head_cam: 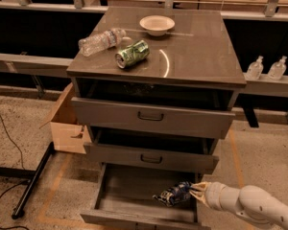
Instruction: Place blue chip bag into bottom drawer
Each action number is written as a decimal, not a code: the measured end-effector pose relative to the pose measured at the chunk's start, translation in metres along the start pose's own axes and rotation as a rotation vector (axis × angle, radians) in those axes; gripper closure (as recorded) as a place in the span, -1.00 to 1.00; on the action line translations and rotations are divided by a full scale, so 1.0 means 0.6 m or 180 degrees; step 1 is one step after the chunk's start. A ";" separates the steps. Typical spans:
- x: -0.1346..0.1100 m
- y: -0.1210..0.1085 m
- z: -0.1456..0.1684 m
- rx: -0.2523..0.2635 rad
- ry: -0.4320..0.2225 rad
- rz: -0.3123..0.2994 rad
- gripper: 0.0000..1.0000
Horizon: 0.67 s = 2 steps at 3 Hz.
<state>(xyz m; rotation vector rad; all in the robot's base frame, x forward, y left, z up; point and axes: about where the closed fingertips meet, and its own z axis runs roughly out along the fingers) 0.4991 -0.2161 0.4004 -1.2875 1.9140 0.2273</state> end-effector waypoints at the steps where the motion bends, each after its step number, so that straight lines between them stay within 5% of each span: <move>1: 0.039 -0.012 0.032 0.0003 0.0058 -0.0005 1.00; 2: 0.074 -0.022 0.076 0.0027 0.0063 0.0039 1.00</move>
Offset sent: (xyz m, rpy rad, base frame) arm 0.0450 -0.0202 -0.0965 -0.0034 0.0143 -0.0476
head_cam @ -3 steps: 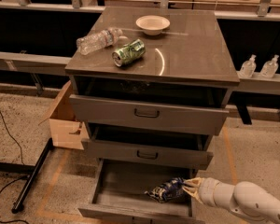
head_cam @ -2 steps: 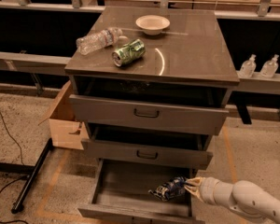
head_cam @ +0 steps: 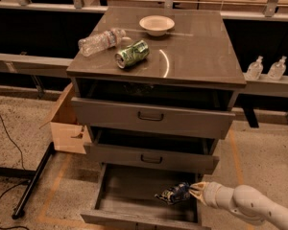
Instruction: Place blue chip bag into bottom drawer
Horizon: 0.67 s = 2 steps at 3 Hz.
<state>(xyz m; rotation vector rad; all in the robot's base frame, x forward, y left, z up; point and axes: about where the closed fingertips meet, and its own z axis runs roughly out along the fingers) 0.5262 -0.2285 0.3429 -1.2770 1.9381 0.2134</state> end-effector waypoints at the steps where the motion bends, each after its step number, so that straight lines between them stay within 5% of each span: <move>1: 0.029 -0.002 0.046 0.0014 -0.0033 0.0087 1.00; 2: 0.056 0.003 0.093 0.0053 -0.0114 0.0228 1.00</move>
Offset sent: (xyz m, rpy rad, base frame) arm 0.0315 0.0087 -0.1023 0.1182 0.0123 -0.0969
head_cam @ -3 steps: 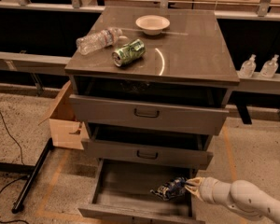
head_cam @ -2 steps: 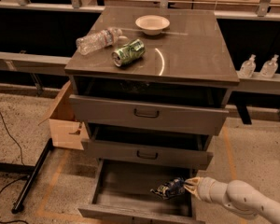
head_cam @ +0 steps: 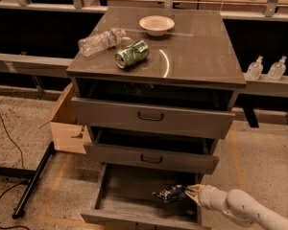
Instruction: Place blue chip bag into bottom drawer
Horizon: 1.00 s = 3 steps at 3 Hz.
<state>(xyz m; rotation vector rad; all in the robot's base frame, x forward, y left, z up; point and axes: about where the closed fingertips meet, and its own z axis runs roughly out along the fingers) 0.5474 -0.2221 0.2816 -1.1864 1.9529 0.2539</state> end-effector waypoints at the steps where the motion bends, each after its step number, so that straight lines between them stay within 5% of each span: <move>1: 0.024 0.005 0.048 0.0035 -0.0116 0.0109 0.67; 3: 0.037 0.008 0.117 0.0074 -0.0240 0.0252 -0.25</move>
Offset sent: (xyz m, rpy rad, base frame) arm 0.0348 0.0260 -0.0727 0.1200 -0.0192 -0.0580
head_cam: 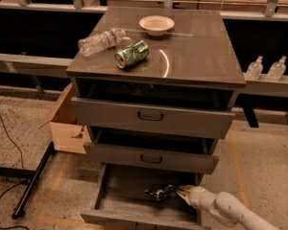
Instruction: Place blue chip bag into bottom drawer
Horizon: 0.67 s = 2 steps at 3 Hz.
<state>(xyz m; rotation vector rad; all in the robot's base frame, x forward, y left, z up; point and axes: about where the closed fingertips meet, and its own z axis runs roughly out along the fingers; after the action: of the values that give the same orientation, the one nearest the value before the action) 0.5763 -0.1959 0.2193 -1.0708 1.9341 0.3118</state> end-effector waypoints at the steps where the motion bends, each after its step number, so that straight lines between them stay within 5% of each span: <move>1: -0.001 0.006 0.011 0.0033 -0.0023 0.0055 -0.72; 2: -0.009 0.013 -0.010 0.0111 -0.0049 0.0154 -0.70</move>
Offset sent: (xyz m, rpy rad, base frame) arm -0.0270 -0.0014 0.0203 0.0538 0.0025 -0.0998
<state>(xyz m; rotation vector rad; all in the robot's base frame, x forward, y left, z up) 0.5681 -0.1918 0.2257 -0.9974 1.9471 0.3114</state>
